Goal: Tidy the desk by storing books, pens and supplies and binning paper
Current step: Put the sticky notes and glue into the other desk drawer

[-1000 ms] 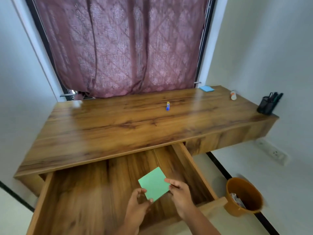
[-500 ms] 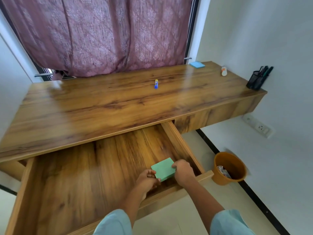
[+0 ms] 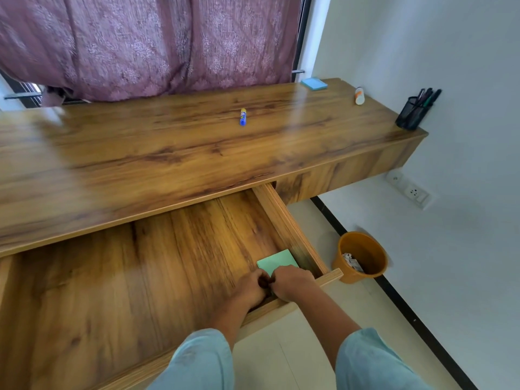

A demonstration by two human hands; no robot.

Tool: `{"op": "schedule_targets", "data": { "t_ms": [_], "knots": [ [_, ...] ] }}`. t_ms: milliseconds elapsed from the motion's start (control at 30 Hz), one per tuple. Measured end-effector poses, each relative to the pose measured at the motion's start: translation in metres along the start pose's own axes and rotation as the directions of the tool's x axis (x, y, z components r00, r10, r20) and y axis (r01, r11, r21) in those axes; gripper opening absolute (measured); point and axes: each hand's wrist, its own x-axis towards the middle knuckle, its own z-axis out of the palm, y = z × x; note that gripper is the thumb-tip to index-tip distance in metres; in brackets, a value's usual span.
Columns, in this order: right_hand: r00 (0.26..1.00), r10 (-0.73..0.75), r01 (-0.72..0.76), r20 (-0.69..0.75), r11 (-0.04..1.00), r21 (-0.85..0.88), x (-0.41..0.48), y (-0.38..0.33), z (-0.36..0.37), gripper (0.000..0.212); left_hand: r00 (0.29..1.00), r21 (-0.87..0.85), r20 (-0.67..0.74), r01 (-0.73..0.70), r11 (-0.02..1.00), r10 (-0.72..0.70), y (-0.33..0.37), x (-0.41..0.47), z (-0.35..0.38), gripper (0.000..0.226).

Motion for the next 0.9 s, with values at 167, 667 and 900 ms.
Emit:
{"op": "schedule_targets", "data": {
  "t_ms": [167,667,900],
  "knots": [
    [0.997,0.036,-0.029,0.065,0.993,-0.116,0.001,0.0,-0.003,0.034,0.999,0.074,-0.01,-0.046,0.996,0.047,0.001,-0.004,0.002,0.03],
    [0.989,-0.056,0.054,-0.137,0.998,-0.014,-0.017,0.007,-0.003,0.04,0.999,-0.087,-0.038,-0.029,0.996,0.026,-0.012,-0.023,-0.017,0.019],
    [0.973,-0.201,0.199,-0.113,0.98,-0.027,-0.015,0.011,-0.025,0.034,0.991,-0.265,-0.132,-0.018,0.964,-0.018,0.014,-0.013,-0.019,0.02]
  ]
}}
